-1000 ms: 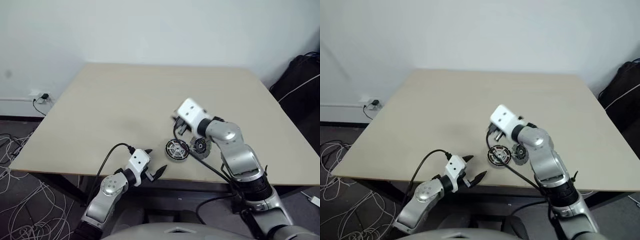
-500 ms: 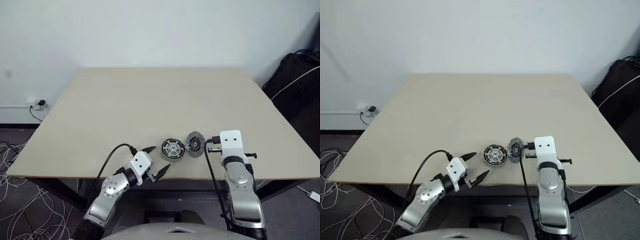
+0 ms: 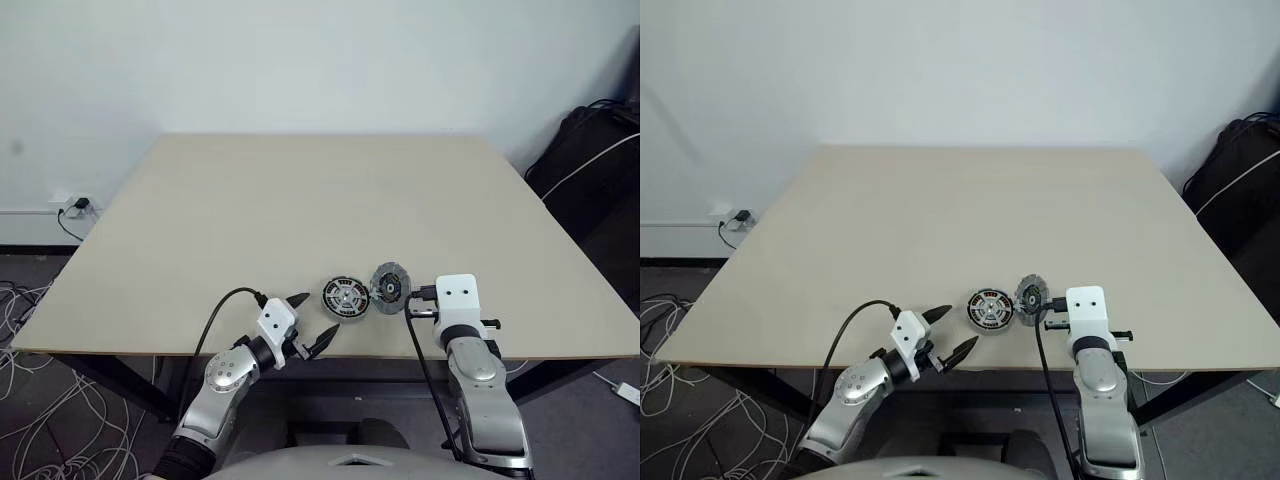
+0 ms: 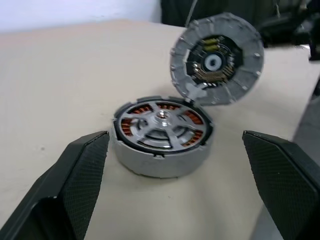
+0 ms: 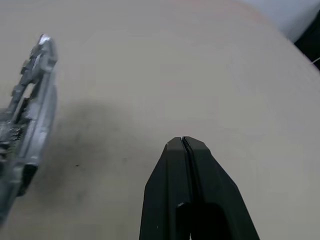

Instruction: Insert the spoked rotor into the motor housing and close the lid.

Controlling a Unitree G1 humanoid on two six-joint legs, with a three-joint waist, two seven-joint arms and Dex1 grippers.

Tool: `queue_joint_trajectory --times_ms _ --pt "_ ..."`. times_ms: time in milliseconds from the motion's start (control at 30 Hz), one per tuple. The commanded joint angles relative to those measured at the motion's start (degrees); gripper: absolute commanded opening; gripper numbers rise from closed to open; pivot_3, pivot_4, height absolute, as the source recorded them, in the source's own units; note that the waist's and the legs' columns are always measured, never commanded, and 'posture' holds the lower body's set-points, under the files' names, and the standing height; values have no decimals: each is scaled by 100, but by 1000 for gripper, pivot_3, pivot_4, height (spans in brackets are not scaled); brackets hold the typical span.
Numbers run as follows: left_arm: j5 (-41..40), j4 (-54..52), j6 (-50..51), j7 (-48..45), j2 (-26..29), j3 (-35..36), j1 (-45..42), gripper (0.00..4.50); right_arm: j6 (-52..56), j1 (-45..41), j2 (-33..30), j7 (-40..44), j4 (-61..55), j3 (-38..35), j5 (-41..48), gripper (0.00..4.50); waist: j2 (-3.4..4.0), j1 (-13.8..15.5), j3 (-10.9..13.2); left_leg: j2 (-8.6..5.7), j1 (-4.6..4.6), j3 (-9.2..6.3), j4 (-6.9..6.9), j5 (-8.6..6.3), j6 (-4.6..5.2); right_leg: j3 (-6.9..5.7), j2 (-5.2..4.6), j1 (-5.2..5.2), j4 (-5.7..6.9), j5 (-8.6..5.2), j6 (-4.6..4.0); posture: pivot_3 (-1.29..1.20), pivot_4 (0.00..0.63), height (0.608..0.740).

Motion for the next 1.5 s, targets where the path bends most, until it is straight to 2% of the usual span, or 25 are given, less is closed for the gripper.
queue_joint_trajectory --times_ms 33,267,633,1067,1167,1267,1400,1500 --pt "-95 -55 -175 110 -134 111 96 4500 19 -201 106 403 -312 54 585 28 -4 -2 3 0 0 0 -1 0 0 0 0 -1 0 -1 0 0 0 740" --pt "86 153 -513 154 -115 157 257 4500 649 -481 116 1132 -923 425 1590 28 -4 -1 9 1 -2 -1 -1 -1 1 -1 -5 -1 1 -6 5 0 0 740" --pt "79 309 -661 150 -125 254 90 4500 701 -914 19 1124 -162 983 1693 28 -19 5 19 1 -8 -1 -8 -2 1 -6 -8 -5 -6 -4 3 0 0 740" --pt "62 201 -625 123 -106 274 121 4500 -195 -1622 10 945 2053 954 1498 28 -24 -12 22 -1 -8 -1 -16 -2 1 -7 -10 -7 -7 2 -8 0 0 740" --pt "50 146 -619 118 -100 277 131 4500 -328 -1697 -21 972 2088 980 1504 28 -26 -11 21 -1 -8 -1 -17 -2 1 -7 -10 -8 -8 10 -22 0 0 740" --pt "51 106 -616 115 -85 274 149 4500 -990 -1590 -184 1234 1805 1071 1519 28 -23 -5 23 -1 -13 0 -17 -2 1 -7 -11 -10 -11 11 -25 0 0 740" --pt "57 98 -610 112 -69 273 171 4500 -1556 -1448 -687 2101 1611 1046 1812 28 -24 -11 27 -2 -16 0 -18 -5 6 -10 -10 -9 -23 11 -23 0 0 740" --pt "57 116 -599 101 -68 260 178 4500 -1781 -1459 -1117 2398 1713 1036 1720 902 -28 -5 30 -2 -16 0 -17 -5 7 -10 -10 -6 -27 13 -21 0 0 740"
